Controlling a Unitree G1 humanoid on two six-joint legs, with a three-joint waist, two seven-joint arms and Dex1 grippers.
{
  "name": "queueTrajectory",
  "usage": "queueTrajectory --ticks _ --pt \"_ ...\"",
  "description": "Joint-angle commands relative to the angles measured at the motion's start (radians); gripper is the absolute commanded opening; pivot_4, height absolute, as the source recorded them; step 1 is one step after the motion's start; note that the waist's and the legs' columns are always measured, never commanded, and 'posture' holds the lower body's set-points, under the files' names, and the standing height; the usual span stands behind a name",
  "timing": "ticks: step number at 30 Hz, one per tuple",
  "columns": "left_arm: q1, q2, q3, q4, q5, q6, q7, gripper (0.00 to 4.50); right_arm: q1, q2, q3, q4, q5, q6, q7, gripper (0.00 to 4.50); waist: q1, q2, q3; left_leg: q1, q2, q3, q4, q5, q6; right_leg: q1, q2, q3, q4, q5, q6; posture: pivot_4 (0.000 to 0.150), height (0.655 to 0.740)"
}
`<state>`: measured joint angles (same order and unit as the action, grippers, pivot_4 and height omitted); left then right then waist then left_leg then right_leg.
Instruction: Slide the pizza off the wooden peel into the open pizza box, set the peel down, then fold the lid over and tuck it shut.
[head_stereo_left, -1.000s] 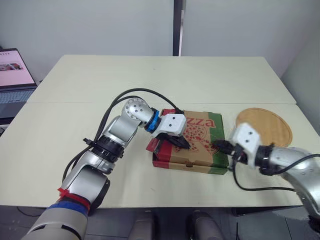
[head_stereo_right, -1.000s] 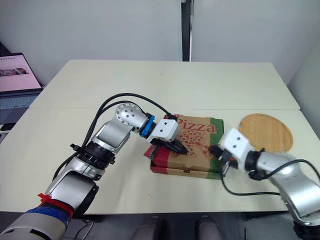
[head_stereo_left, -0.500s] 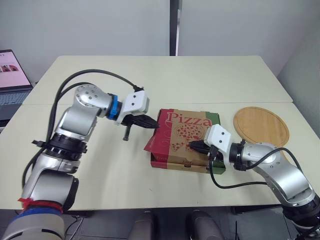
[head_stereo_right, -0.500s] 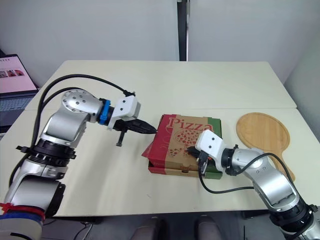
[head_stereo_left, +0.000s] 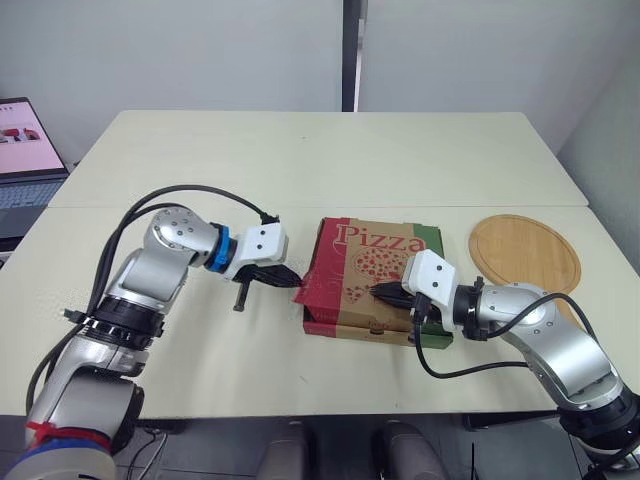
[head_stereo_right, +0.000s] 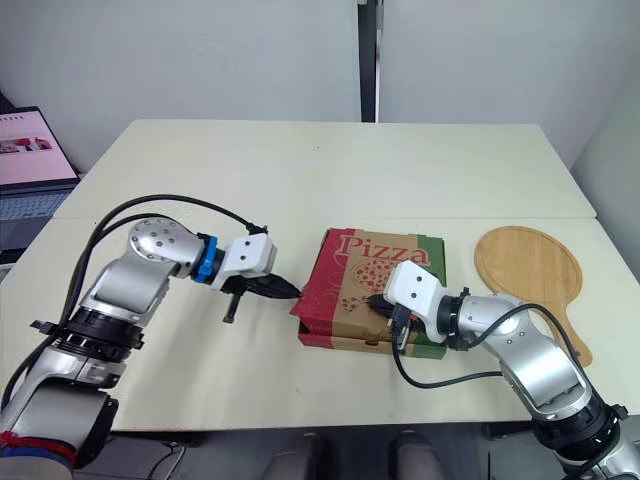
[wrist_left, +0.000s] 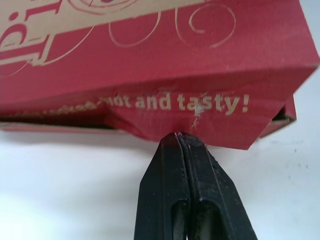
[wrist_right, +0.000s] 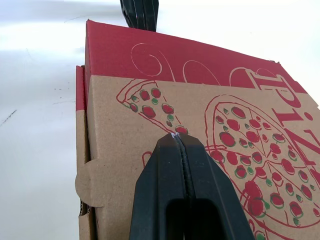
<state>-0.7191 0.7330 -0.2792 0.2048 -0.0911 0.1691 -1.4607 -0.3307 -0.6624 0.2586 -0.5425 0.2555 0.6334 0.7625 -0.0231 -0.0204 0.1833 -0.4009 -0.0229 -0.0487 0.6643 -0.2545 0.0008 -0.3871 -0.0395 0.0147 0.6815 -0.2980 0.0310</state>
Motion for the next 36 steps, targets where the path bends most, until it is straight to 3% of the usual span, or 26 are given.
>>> queueTrajectory --ticks 1,13,36 --pt "0.002 -0.024 -0.006 -0.044 -0.007 0.0 0.014 0.0 -0.002 0.003 0.001 -0.015 0.001 -0.006 0.008 0.04 0.0 0.0 0.0 0.0 0.0 0.0 0.0 0.0 0.0 0.0 0.0 0.0 0.0 0.0 0.0 0.15 0.74" --pt "0.021 -0.089 0.012 -0.136 -0.045 0.093 0.05 0.0 0.01 0.004 0.009 -0.029 0.006 0.002 0.012 0.04 0.006 0.0 0.0 0.0 0.0 0.0 0.0 0.0 0.0 0.0 0.0 0.0 0.0 0.0 0.0 0.15 0.74" --pt "0.097 0.077 0.058 -0.239 -0.095 0.14 0.021 0.0 0.008 -0.009 0.032 0.006 -0.016 -0.028 0.038 0.04 0.005 0.0 0.0 0.0 0.0 0.0 0.0 0.0 0.0 0.0 0.0 0.0 0.0 0.0 0.0 0.15 0.74"
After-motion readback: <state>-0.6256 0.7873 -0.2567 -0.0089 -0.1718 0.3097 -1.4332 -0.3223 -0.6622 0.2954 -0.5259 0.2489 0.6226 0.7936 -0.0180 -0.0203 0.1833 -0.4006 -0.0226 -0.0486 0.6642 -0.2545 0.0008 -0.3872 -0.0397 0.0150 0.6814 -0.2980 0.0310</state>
